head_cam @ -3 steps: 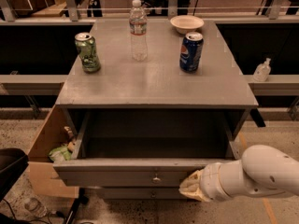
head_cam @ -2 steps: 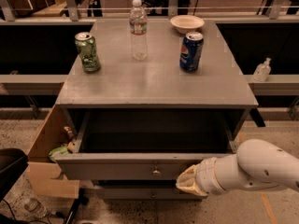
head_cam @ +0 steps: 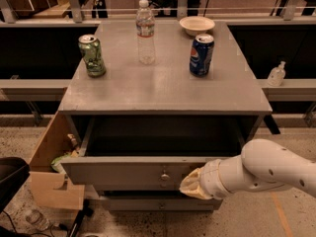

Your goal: Close top drawer

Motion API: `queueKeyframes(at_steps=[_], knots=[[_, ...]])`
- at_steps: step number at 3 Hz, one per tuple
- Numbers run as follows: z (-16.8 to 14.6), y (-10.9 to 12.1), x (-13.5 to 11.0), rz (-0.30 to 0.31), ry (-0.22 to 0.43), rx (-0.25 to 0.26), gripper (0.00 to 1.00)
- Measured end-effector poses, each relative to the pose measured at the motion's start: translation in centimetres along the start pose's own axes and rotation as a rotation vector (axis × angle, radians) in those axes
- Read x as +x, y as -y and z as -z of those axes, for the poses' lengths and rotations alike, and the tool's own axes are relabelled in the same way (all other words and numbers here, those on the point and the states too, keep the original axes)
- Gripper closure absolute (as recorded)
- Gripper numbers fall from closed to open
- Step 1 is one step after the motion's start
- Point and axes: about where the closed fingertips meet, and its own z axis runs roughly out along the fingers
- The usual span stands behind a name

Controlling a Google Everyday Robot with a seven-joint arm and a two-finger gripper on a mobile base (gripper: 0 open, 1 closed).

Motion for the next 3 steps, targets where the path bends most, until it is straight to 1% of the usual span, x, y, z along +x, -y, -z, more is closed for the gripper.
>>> queueKeyframes(at_steps=[1,2,3], knots=[[-1.5,1.5,-1.3,0.016,0.009,-0.027,1.0],[-1.7,1.2,-1.4,0.011,0.001,-0.028,1.0],[-2.8,2.5,-0.7,0.018,0.004,-0.004,1.0]])
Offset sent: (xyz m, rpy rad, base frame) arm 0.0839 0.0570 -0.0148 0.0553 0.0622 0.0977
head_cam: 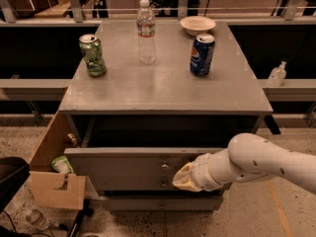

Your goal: Close top drawer

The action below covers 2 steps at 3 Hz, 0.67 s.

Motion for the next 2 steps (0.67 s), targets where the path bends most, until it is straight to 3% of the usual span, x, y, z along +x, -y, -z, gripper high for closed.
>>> queueKeyframes(at_steps=[2], knots=[[-1.2,4.1,1.5,0.047,0.028,0.012,1.0]])
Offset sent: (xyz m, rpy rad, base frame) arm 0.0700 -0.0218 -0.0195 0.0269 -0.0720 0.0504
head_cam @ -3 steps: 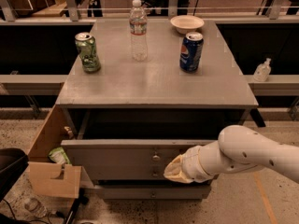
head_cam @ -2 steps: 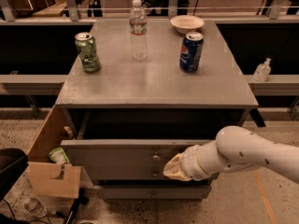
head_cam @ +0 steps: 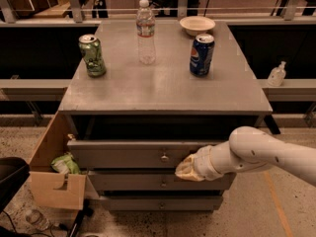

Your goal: Close top drawer

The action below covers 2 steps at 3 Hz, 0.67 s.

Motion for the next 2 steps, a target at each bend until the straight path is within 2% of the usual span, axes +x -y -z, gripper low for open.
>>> queueKeyframes(at_steps=[2], knots=[[0.0,3.5,0.6,0.047,0.01,0.015,1.0]])
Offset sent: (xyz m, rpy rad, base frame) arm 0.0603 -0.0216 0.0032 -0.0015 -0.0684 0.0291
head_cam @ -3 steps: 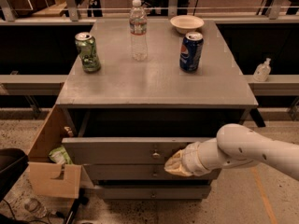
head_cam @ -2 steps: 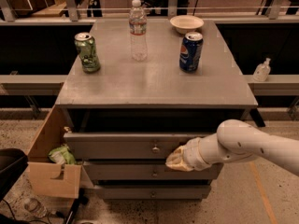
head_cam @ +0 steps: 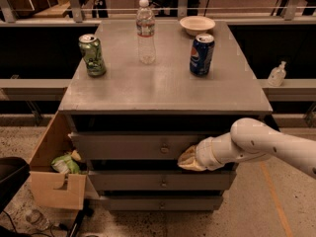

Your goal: Close top drawer

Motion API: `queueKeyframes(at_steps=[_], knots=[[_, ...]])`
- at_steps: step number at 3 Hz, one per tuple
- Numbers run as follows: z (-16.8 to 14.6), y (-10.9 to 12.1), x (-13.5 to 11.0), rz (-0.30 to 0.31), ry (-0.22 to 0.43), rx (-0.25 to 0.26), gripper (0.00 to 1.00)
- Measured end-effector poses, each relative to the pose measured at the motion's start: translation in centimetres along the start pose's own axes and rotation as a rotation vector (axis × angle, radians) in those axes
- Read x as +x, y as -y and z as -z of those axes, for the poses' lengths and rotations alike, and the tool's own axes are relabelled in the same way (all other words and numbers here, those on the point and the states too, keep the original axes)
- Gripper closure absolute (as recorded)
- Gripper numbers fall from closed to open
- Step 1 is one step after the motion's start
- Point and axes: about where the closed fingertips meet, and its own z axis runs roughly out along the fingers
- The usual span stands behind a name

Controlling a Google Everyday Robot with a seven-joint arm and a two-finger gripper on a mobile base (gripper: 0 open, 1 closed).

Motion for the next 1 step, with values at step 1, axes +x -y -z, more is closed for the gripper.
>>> queueKeyframes(at_steps=[1], knots=[[-0.01,0.0,0.0,0.0,0.0,0.0,1.0]])
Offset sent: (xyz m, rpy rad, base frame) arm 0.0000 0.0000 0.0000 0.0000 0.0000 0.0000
